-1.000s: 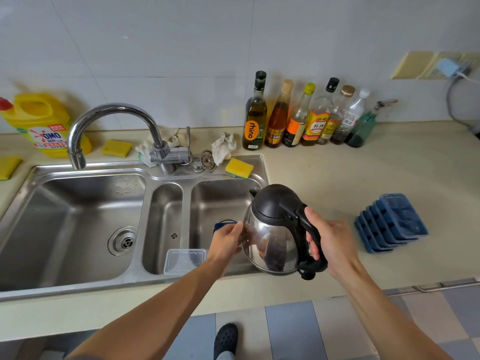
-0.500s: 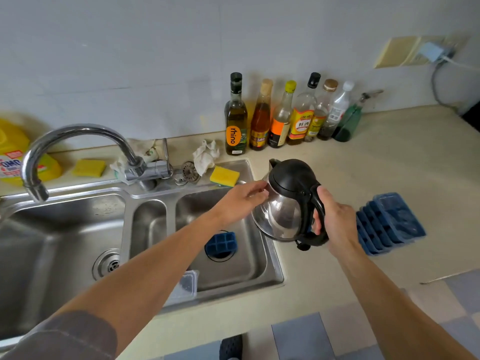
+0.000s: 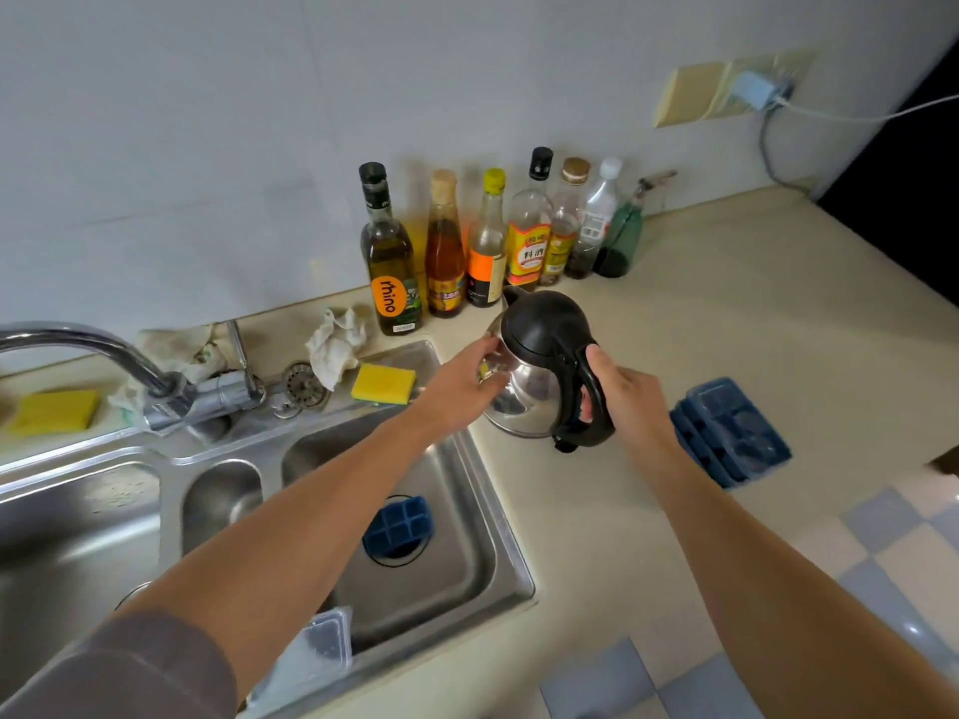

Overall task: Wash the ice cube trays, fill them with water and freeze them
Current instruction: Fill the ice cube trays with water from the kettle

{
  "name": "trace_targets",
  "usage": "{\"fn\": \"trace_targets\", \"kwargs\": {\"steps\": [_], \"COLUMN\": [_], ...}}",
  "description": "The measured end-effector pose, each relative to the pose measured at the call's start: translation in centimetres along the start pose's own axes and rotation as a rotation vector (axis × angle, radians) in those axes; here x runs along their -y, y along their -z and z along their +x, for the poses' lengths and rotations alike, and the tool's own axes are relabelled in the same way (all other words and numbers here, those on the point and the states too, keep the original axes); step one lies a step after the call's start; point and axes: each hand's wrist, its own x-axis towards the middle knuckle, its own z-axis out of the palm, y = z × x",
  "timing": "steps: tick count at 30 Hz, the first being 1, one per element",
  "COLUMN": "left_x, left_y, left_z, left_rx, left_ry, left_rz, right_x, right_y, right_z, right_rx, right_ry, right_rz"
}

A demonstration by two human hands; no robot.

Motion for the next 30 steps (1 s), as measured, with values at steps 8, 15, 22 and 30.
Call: {"fn": "trace_targets", "kwargs": {"steps": [8,15,22,30], "left_x": [4.6,12.9,19.8,22.4], "left_y": [0.6,3.1,4.1,1.7], "left_z": [-4.1,-14.6,-25.0,-28.8], "left_rx": [-0.082,-0.255,-0.333,-0.206], "left_ry": [0.236,0.51,0.801,0.903], "left_rz": [-0.059,0.119,0.246,0.207], "right_x": [0.8,-1.1,-6.1,-9.6], "right_y": [-1.2,-8.7,-17.4,-23.3], "right_z": [-4.5,-9.6,-13.6,-16.5], "right_rx": [-0.259,0.43,0.817,0.977], "right_ry": [0.471,0.38,0.156,-0.03], "right_rz": [-0.238,-0.356,-0.562,-0.578]}}
